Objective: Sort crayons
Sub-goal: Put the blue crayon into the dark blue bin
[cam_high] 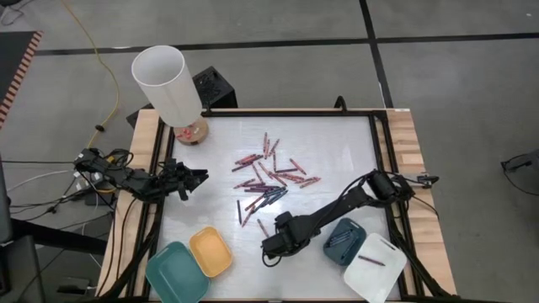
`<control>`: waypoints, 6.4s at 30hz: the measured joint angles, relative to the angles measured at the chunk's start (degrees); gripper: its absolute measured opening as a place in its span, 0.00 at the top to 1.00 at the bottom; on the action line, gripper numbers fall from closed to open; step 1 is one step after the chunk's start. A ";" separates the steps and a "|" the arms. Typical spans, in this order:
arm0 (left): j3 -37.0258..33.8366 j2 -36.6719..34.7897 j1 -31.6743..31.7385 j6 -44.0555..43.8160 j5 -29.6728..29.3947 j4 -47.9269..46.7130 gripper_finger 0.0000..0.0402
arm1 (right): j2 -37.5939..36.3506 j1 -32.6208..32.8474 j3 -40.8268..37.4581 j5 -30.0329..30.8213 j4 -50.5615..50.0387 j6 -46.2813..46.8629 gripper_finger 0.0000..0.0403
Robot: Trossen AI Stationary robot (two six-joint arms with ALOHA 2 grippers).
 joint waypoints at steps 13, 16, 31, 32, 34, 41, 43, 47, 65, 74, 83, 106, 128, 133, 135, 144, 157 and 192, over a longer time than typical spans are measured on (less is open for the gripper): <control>0.00 0.00 0.02 0.00 0.02 0.00 0.60 | 0.18 -2.52 0.00 0.04 0.16 -1.74 0.50; 0.00 0.00 0.02 0.00 0.02 0.00 0.60 | 0.99 -2.59 0.01 0.03 0.05 -1.88 0.50; 0.00 0.00 0.01 0.11 0.03 0.00 0.60 | 3.04 -2.59 0.18 -2.80 2.08 -4.04 0.69; 0.00 0.00 0.00 0.11 0.04 0.00 0.60 | 3.06 -2.57 0.17 -2.88 2.19 -4.46 0.73; 0.00 0.00 0.00 0.09 0.04 0.00 0.60 | 3.10 -2.57 0.17 -2.91 2.20 -4.87 0.80; 0.00 0.00 0.00 0.09 0.04 0.00 0.60 | 3.15 -2.53 0.13 -2.89 2.17 -6.35 0.99; 0.00 0.00 0.00 0.09 0.04 0.00 0.60 | 3.15 -2.53 0.11 -2.89 2.17 -6.39 0.98; 0.00 0.00 0.00 0.07 0.04 0.00 0.60 | 2.42 -2.18 0.03 -2.12 2.28 -6.68 0.99; 0.00 -0.01 0.00 -0.37 0.04 0.00 0.60 | -7.51 1.46 -0.11 -0.17 -9.41 -14.00 1.00; 0.00 0.00 0.00 -0.42 0.02 0.00 0.60 | -15.16 7.02 -0.09 0.06 -26.41 -9.33 1.00; 0.00 0.00 0.02 -0.52 -0.64 -0.02 0.60 | -18.05 12.74 -0.04 1.54 -29.78 2.19 1.00; 0.00 0.00 0.02 -0.59 -2.16 -0.11 0.60 | -17.68 17.98 -0.04 4.63 -29.80 -37.94 1.00; 0.00 0.00 0.00 -0.59 -2.61 -0.13 0.60 | -17.62 19.83 -16.98 -1.47 -26.75 -53.33 1.00; 0.00 0.00 0.00 -0.59 -3.21 -0.17 0.60 | -17.62 19.62 -16.98 -1.42 -24.46 -57.33 1.00; 0.00 0.00 0.00 -0.59 -3.21 -0.17 0.60 | -17.62 19.26 -16.98 -1.32 -23.34 -57.36 1.00; 0.00 0.00 0.01 -0.59 -4.60 -0.33 0.60 | -17.62 18.87 -16.98 -0.91 -20.15 -57.51 1.00; 0.00 0.00 0.02 -0.59 -4.70 -0.33 0.60 | -17.68 18.91 -18.02 0.37 -17.82 -57.32 1.00; 0.00 0.00 0.00 -0.60 -4.68 -0.34 0.60 | -17.66 19.02 -25.18 -0.11 -9.35 -54.90 0.97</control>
